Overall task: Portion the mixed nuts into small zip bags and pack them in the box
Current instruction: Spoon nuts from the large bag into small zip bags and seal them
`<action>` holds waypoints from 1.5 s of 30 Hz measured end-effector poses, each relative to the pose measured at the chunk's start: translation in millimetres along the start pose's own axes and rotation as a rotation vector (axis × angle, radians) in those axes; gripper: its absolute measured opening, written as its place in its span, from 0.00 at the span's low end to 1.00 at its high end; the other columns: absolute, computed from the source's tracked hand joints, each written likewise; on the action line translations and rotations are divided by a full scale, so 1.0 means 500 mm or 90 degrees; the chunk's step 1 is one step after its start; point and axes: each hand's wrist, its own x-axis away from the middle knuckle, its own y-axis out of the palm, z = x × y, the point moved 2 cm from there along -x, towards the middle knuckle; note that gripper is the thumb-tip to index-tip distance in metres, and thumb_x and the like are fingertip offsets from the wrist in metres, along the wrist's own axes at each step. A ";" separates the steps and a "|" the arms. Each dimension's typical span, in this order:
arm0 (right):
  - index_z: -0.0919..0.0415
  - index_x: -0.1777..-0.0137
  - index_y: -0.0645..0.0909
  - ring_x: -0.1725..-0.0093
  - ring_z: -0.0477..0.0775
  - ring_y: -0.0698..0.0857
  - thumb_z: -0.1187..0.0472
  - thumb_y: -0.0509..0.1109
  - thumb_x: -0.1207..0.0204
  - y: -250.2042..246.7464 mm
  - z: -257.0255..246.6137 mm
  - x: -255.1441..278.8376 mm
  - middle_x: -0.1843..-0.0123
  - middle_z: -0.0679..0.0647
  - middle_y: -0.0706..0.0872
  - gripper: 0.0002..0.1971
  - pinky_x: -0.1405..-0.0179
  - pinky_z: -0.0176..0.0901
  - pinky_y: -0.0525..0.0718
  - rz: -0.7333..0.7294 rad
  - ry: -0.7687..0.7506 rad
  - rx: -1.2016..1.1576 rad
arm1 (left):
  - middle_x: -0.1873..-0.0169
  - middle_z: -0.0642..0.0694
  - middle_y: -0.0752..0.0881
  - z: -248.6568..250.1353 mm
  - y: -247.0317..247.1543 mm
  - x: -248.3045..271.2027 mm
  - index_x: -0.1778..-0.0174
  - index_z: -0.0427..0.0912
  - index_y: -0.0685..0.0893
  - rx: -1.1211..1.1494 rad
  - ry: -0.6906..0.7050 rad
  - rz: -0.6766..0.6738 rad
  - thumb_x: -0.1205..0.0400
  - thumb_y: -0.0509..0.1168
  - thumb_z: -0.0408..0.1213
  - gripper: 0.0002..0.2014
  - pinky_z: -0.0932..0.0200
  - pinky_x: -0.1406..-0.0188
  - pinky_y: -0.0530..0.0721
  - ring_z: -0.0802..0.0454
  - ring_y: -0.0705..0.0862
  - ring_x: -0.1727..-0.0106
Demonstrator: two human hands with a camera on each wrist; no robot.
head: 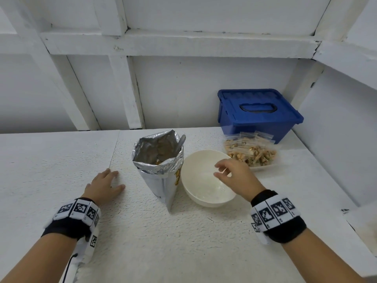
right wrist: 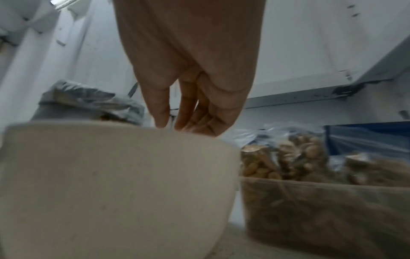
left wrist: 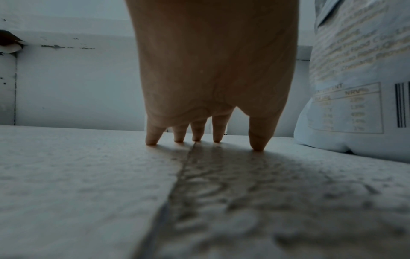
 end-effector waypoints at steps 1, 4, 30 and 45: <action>0.59 0.36 0.79 0.49 0.48 0.81 0.54 0.70 0.24 0.018 -0.004 -0.007 0.42 0.53 0.83 0.18 0.44 0.39 0.79 -0.076 0.014 0.047 | 0.19 0.43 0.57 0.001 0.000 0.001 0.22 0.45 0.63 0.003 -0.001 0.001 0.20 0.64 0.50 0.32 0.39 0.23 0.58 0.44 0.55 0.19; 0.54 0.25 0.68 0.32 0.54 0.74 0.46 0.70 0.26 0.062 -0.005 -0.021 0.28 0.54 0.73 0.31 0.33 0.46 0.73 -0.272 0.036 0.198 | 0.19 0.43 0.56 0.002 -0.001 0.003 0.22 0.45 0.63 0.007 -0.003 -0.001 0.20 0.64 0.50 0.32 0.38 0.23 0.57 0.44 0.55 0.19; 0.58 0.48 0.84 0.55 0.43 0.81 0.60 0.66 0.21 -0.058 -0.081 -0.025 0.55 0.47 0.85 0.07 0.54 0.31 0.77 0.089 -0.036 -0.128 | 0.39 0.38 0.83 0.071 -0.089 0.067 0.34 0.35 0.79 0.206 0.138 0.292 0.17 0.60 0.32 0.15 0.54 0.38 0.72 0.43 0.79 0.37; 0.45 0.47 0.73 0.67 0.46 0.82 0.69 0.67 0.23 -0.087 -0.279 -0.020 0.72 0.46 0.85 0.16 0.64 0.35 0.80 0.062 -0.205 -0.449 | 0.48 0.62 0.81 0.325 -0.232 0.190 0.37 0.49 0.78 0.279 0.540 0.199 0.20 0.59 0.54 0.20 0.79 0.47 0.73 0.74 0.78 0.47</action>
